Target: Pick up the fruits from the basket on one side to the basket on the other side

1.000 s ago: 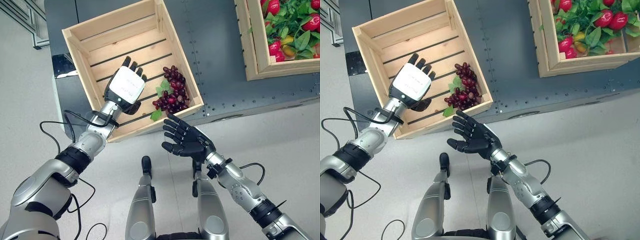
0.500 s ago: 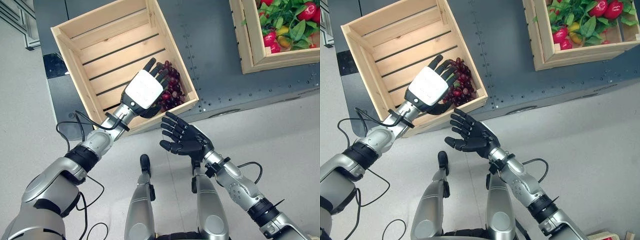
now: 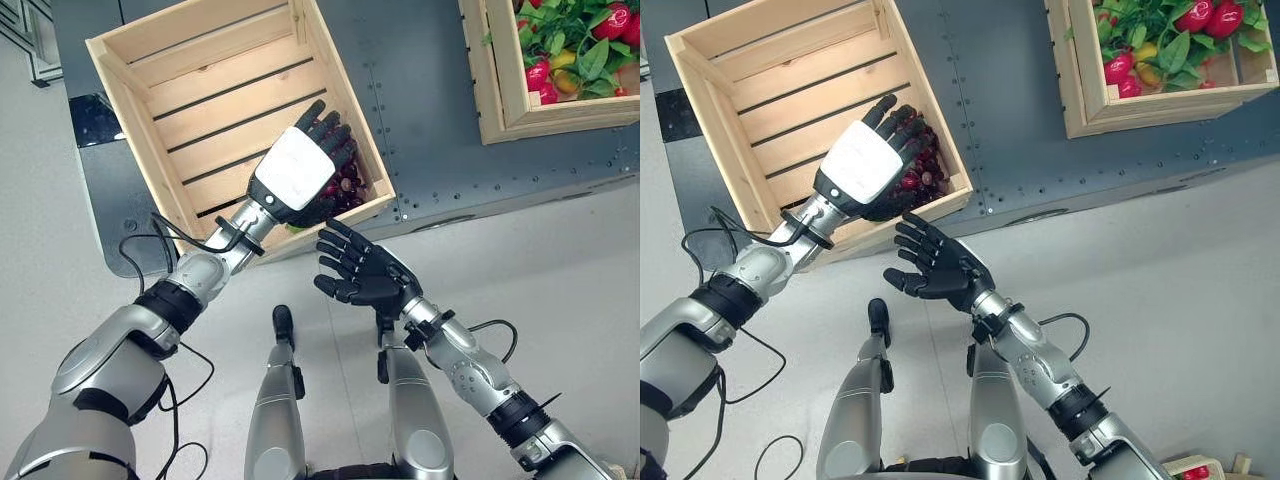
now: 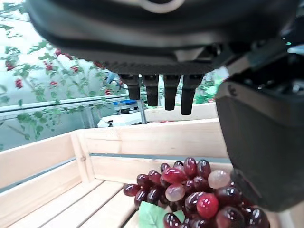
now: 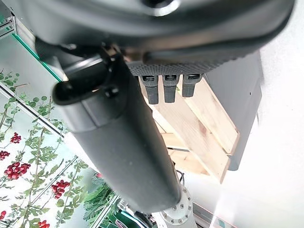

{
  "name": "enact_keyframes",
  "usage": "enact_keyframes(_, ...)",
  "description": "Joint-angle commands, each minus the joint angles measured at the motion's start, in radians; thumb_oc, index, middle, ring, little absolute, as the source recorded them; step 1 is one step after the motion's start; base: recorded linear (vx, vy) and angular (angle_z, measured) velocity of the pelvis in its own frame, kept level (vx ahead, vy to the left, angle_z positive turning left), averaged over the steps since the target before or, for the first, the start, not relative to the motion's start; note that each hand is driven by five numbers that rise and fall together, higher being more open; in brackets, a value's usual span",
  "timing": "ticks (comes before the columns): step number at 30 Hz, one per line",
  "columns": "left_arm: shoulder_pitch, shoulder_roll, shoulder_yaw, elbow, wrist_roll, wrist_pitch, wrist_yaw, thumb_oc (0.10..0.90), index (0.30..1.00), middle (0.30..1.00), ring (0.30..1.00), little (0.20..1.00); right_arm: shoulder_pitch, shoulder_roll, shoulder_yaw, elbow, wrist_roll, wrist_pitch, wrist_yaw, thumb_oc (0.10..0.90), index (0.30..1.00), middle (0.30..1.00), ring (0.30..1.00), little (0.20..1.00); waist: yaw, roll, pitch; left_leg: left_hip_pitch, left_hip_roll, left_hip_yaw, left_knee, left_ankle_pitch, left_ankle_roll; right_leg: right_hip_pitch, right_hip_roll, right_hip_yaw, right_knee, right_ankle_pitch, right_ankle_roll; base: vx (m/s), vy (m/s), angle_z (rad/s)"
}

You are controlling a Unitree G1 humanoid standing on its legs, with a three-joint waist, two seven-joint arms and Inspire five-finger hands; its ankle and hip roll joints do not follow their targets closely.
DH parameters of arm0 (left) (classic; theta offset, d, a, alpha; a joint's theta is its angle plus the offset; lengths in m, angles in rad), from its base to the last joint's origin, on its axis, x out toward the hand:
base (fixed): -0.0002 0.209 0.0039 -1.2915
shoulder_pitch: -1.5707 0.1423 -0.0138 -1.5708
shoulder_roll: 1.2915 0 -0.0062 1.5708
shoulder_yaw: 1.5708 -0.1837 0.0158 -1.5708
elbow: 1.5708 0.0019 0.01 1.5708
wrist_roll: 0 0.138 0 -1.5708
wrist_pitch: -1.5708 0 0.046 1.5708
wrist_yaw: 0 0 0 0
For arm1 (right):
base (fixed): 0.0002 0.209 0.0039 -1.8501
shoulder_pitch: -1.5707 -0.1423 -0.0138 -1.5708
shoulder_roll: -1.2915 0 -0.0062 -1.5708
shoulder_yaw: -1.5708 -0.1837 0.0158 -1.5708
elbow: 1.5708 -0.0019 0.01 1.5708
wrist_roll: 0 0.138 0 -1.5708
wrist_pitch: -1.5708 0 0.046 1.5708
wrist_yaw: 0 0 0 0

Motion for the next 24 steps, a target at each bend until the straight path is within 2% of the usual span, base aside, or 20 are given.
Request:
enact_keyframes(1, -0.161, -0.026, 0.033, 0.009, -0.054, 0.041, 0.014, 0.800, 0.900, 0.900, 0.900, 0.900, -0.058, 0.049, -0.023, -0.105, 0.032, -0.064, 0.024, 0.800, 0.900, 0.900, 0.900, 0.900, -0.014, -0.042, -0.010, -0.075, -0.020, 0.003, 0.183, -0.108, 0.016, 0.012, 0.049, -0.008, -0.074, 0.092, -0.067, 0.00, 0.000, 0.00)
enact_keyframes(4, -0.170, -0.037, 0.023, 0.027, -0.068, 0.059, -0.023, 0.800, 0.900, 0.900, 0.900, 0.900, -0.063, 0.055, -0.024, -0.105, 0.036, -0.058, 0.019, 0.800, 0.900, 0.900, 0.900, 0.900, -0.016, -0.046, -0.010, -0.083, -0.018, 0.003, 0.187, -0.109, 0.016, 0.005, 0.049, -0.009, -0.070, 0.091, -0.067, 0.00, 0.000, 0.00)
enact_keyframes(10, -0.191, -0.057, -0.005, 0.052, -0.131, 0.113, -0.180, 0.800, 0.900, 0.900, 0.900, 0.900, -0.084, 0.070, -0.023, -0.096, 0.035, -0.057, -0.004, 0.800, 0.900, 0.900, 0.900, 0.900, -0.017, -0.046, -0.010, -0.118, -0.022, -0.002, 0.199, -0.105, 0.017, -0.024, 0.048, -0.014, -0.065, 0.097, -0.067, 0.00, 0.000, 0.00)
enact_keyframes(14, -0.204, -0.064, -0.023, 0.061, -0.119, 0.131, -0.284, 0.800, 0.900, 0.900, 0.900, 0.900, -0.099, 0.079, -0.027, -0.098, 0.038, -0.048, -0.030, 0.800, 0.900, 0.900, 0.900, 0.900, -0.020, -0.050, -0.010, -0.133, -0.021, -0.001, 0.198, -0.102, 0.017, -0.041, 0.048, -0.015, -0.067, 0.105, -0.064, 0.00, 0.000, 0.00)
enact_keyframes(17, -0.222, -0.074, -0.038, 0.059, -0.094, 0.138, -0.317, 0.800, 0.900, 0.900, 0.900, 0.900, -0.109, 0.088, -0.028, -0.091, 0.039, -0.050, -0.037, 0.800, 0.900, 0.900, 0.900, 0.900, -0.023, -0.053, -0.010, -0.150, -0.024, -0.001, 0.197, -0.099, 0.020, -0.060, 0.051, -0.012, -0.067, 0.110, -0.063, 0.00, 0.000, 0.00)
enact_keyframes(21, -0.248, -0.089, -0.060, 0.055, -0.074, 0.122, -0.399, 0.800, 0.900, 0.900, 0.900, 0.900, -0.120, 0.099, -0.030, -0.087, 0.044, -0.038, -0.047, 0.800, 0.900, 0.900, 0.900, 0.900, -0.031, -0.057, -0.010, -0.176, -0.024, 0.001, 0.200, -0.094, 0.019, -0.086, 0.053, -0.009, -0.070, 0.124, -0.060, 0.01, 0.001, -0.04)
enact_keyframes(24, -0.255, -0.103, -0.072, 0.051, -0.089, 0.066, -0.470, 0.800, 0.900, 0.900, 0.900, 0.900, -0.123, 0.108, -0.035, -0.082, 0.048, -0.038, -0.051, 0.800, 0.900, 0.900, 0.900, 0.900, -0.034, -0.061, -0.010, -0.194, -0.025, 0.003, 0.203, -0.094, 0.022, -0.105, 0.055, -0.004, -0.067, 0.127, -0.059, 0.00, 0.001, -0.01)
